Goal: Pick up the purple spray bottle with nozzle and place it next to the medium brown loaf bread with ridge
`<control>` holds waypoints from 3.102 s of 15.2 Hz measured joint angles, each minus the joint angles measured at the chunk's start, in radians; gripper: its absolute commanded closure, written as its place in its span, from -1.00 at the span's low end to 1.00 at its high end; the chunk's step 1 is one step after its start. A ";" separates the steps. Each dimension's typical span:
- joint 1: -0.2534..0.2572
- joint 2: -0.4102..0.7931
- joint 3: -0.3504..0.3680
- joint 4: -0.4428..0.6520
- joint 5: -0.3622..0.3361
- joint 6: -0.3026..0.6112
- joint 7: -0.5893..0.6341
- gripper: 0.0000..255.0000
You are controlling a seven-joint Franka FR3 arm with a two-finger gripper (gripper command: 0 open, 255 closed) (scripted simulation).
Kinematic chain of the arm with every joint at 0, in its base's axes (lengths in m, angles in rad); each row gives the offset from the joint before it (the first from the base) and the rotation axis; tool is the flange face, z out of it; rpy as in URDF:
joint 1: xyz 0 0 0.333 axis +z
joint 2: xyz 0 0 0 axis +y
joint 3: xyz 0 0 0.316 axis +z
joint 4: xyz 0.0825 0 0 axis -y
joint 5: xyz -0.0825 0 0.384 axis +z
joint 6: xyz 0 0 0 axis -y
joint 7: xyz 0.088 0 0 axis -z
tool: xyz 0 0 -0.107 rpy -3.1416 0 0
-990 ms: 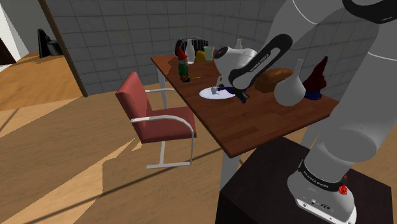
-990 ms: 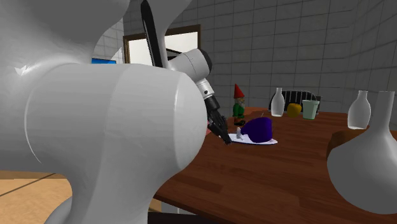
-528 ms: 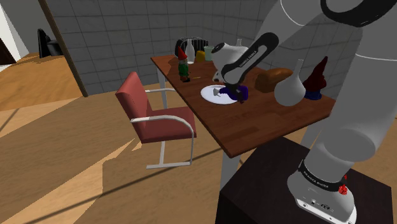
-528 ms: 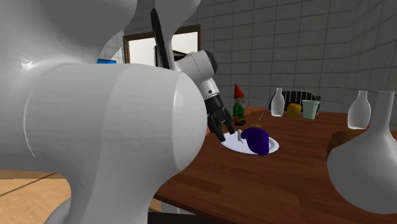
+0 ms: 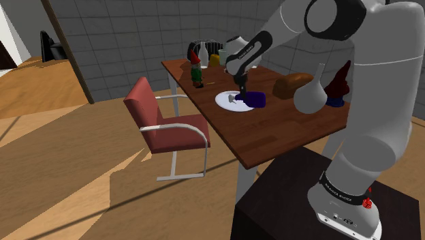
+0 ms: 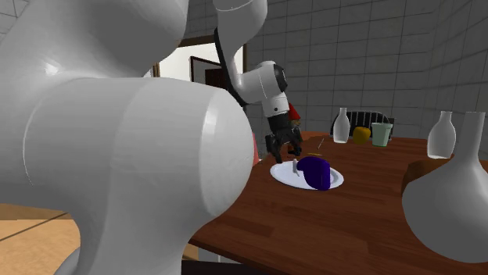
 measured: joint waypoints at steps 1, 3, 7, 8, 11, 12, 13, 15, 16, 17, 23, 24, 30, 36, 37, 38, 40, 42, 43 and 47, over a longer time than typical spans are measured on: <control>-0.013 0.019 0.000 0.041 0.036 -0.010 0.011 -1.00; -0.050 0.083 -0.002 0.144 0.110 -0.022 0.024 -1.00; -0.106 0.168 0.000 0.280 0.216 -0.036 0.060 -1.00; -0.111 0.175 0.000 0.282 0.223 -0.027 0.060 -1.00; -0.119 0.199 0.001 0.280 0.231 0.001 0.061 -1.00; -0.121 0.206 0.001 0.274 0.232 0.014 0.060 -1.00; -0.123 0.214 0.002 0.272 0.233 0.024 0.059 -1.00; -0.125 0.223 0.002 0.273 0.235 0.032 0.058 -1.00; -0.125 0.224 0.002 0.273 0.235 0.034 0.058 -1.00; -0.125 0.225 0.002 0.272 0.235 0.035 0.058 -1.00; -0.125 0.225 0.002 0.273 0.235 0.036 0.058 1.00; -0.125 0.225 0.002 0.273 0.235 0.036 0.058 1.00; -0.125 0.225 0.003 0.273 0.235 0.035 0.058 1.00; -0.124 0.200 0.000 0.288 0.233 -0.005 0.054 1.00; -0.123 0.191 -0.001 0.288 0.232 -0.015 0.054 1.00; -0.124 0.187 -0.001 0.295 0.232 -0.025 0.052 1.00; -0.123 0.173 -0.002 0.302 0.230 -0.046 0.051 1.00; -0.121 0.162 -0.003 0.312 0.229 -0.067 0.050 1.00; -0.121 0.152 -0.004 0.311 0.228 -0.075 0.048 1.00; -0.120 0.133 -0.005 0.338 0.226 -0.121 0.045 1.00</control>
